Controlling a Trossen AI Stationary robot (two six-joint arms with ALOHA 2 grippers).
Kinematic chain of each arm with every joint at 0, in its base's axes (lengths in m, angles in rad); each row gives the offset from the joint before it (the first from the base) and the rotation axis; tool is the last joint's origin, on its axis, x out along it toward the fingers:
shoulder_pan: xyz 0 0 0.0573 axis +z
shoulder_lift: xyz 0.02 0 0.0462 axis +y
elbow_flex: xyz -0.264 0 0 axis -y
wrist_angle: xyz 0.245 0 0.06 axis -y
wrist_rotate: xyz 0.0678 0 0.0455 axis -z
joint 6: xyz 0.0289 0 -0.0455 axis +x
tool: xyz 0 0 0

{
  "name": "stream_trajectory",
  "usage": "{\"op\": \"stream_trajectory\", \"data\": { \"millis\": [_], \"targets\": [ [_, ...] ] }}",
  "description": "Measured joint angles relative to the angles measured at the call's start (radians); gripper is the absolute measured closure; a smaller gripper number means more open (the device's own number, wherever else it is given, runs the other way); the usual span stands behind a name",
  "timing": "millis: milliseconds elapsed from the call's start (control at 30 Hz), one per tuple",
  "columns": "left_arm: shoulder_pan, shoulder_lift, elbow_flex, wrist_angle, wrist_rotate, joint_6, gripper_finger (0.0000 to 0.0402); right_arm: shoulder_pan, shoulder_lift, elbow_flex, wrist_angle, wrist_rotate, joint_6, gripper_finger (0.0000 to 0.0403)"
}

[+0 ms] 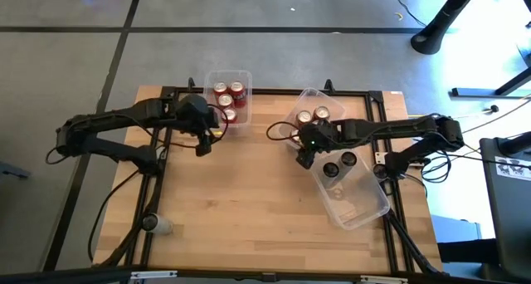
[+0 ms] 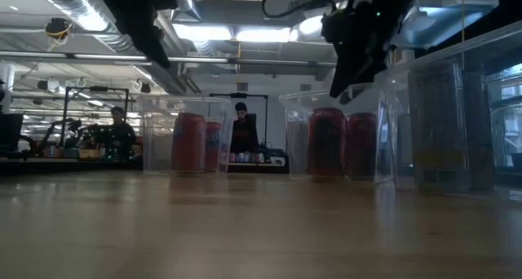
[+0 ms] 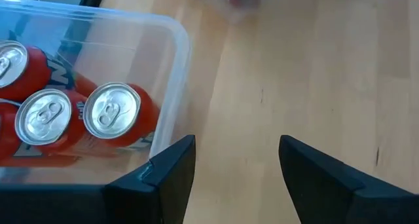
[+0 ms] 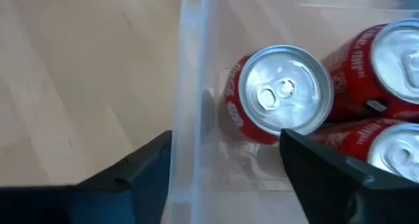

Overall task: Sort soda cans
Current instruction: Adjust the top right transparent bin

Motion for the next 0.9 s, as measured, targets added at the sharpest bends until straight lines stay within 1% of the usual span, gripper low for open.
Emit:
{"op": "stream_trajectory", "data": {
  "millis": [167,267,433,533,633,800,900],
  "targets": [
    [-0.019,0.006,-0.003,0.01,0.0,0.006,0.0192,0.001,0.04,0.001,0.007,-0.005,-0.041,0.0181],
    [-0.024,0.006,-0.003,0.012,0.0,0.006,0.0192,0.003,0.046,0.001,0.008,-0.008,-0.069,0.0223],
    [-0.024,0.006,-0.003,0.012,0.0,-0.011,0.0192,0.003,0.058,0.001,0.017,0.002,-0.165,0.0317],
    [-0.024,0.006,-0.003,0.012,0.0,-0.016,0.0192,0.001,0.064,0.001,0.015,0.031,-0.221,0.0374],
    [-0.024,0.006,-0.003,0.015,0.0,-0.018,0.0192,-0.001,0.073,0.0,0.044,0.037,-0.323,0.0376],
    [-0.024,0.006,-0.003,0.041,0.0,-0.021,0.0192,-0.001,0.093,0.002,0.096,0.04,-0.489,0.0353],
    [-0.024,0.006,-0.003,0.043,0.0,-0.027,0.0192,-0.03,0.11,0.001,0.153,0.011,-0.55,0.0364]
  ]
}}
